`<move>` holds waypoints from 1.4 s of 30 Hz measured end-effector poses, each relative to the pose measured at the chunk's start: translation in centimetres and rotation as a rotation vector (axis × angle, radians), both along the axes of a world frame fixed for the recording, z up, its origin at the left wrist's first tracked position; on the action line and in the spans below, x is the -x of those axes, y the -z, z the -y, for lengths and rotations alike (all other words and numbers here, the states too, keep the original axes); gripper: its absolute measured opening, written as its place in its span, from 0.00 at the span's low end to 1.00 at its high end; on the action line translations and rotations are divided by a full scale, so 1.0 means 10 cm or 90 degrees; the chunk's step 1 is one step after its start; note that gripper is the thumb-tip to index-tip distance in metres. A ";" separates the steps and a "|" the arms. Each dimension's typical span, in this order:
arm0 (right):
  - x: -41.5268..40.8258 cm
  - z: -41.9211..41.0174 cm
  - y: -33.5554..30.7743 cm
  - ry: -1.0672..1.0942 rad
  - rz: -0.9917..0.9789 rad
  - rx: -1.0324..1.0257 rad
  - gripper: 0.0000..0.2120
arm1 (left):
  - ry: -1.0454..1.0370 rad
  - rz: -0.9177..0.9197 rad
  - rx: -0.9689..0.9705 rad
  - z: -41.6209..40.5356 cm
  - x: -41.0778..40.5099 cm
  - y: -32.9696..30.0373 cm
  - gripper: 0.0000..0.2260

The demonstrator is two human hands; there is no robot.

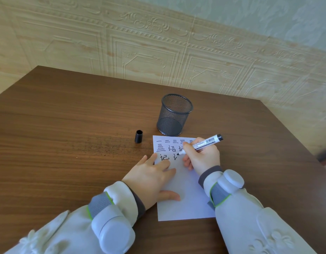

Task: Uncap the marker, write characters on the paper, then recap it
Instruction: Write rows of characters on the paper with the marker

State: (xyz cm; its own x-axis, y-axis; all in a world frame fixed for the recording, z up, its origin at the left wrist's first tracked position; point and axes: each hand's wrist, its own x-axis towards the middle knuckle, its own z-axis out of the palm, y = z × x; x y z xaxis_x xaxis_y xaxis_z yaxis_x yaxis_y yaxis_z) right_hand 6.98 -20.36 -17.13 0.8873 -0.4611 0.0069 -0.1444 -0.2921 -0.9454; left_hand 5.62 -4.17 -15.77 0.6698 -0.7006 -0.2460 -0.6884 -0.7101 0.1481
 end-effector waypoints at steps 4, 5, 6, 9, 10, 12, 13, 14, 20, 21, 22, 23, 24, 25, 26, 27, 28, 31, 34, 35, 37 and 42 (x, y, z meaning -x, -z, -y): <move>0.01 0.00 -0.01 0.029 -0.010 0.033 0.14 | 0.000 0.004 0.002 0.00 0.00 0.00 0.31; 0.01 0.00 -0.01 0.034 -0.013 0.040 0.13 | 0.000 0.004 0.002 -0.01 0.00 0.00 0.31; 0.01 0.00 -0.01 0.037 -0.016 0.044 0.13 | 0.000 0.003 0.002 -0.01 0.00 0.00 0.31; 0.00 0.00 -0.02 0.037 -0.024 0.050 0.12 | -0.002 -0.001 0.001 -0.01 0.00 -0.01 0.31; 0.00 0.01 -0.02 0.037 -0.027 0.050 0.12 | -0.003 -0.002 0.001 0.00 0.00 -0.01 0.31; 0.01 0.00 -0.04 0.039 -0.034 0.046 0.12 | -0.005 -0.001 0.003 -0.01 0.00 -0.01 0.30; 0.01 0.00 -0.05 0.039 -0.040 0.048 0.12 | -0.006 0.000 0.004 -0.01 0.01 -0.01 0.30; 0.02 0.00 -0.05 0.038 -0.045 0.052 0.12 | -0.005 0.002 0.003 -0.01 0.01 -0.01 0.30; 0.01 0.00 -0.03 0.024 -0.045 0.051 0.13 | -0.002 0.009 0.000 -0.01 0.01 -0.01 0.31; 0.01 -0.01 -0.03 0.018 -0.048 0.055 0.12 | 0.000 0.014 -0.001 -0.01 0.01 -0.01 0.31; 0.01 -0.02 -0.03 0.013 -0.049 0.056 0.11 | 0.001 0.016 0.001 -0.01 0.01 -0.01 0.31; 0.02 -0.03 -0.03 0.013 -0.049 0.057 0.10 | 0.002 0.016 0.002 -0.01 0.01 0.00 0.31; 0.02 -0.03 -0.04 0.017 -0.048 0.057 0.09 | 0.003 0.015 0.002 -0.01 0.01 0.00 0.31; 0.03 -0.03 -0.04 0.025 -0.044 0.058 0.09 | 0.004 0.013 0.001 -0.01 0.01 0.01 0.33; 0.03 -0.02 -0.04 0.035 -0.041 0.061 0.09 | 0.005 0.013 0.001 -0.01 0.01 0.00 0.35; 0.03 -0.01 -0.05 0.042 -0.039 0.061 0.10 | 0.005 0.011 0.000 -0.01 0.01 0.00 0.36; 0.03 -0.01 -0.05 0.042 -0.037 0.058 0.11 | 0.003 0.010 -0.001 -0.02 0.01 0.00 0.35; 0.03 -0.01 -0.04 0.025 -0.033 0.040 0.14 | 0.002 0.012 0.008 -0.02 0.01 0.00 0.31; 0.02 -0.01 -0.03 0.018 -0.045 0.056 0.15 | 0.004 0.012 0.009 -0.01 0.01 -0.01 0.31; 0.02 -0.01 -0.03 0.016 -0.048 0.069 0.14 | 0.003 0.009 0.010 -0.01 0.01 0.00 0.31; 0.03 -0.01 -0.03 0.010 -0.050 0.096 0.12 | 0.005 0.007 0.005 -0.01 0.01 0.01 0.33; 0.01 0.00 -0.01 0.025 -0.047 0.121 0.09 | 0.003 0.012 0.002 -0.02 0.01 0.00 0.32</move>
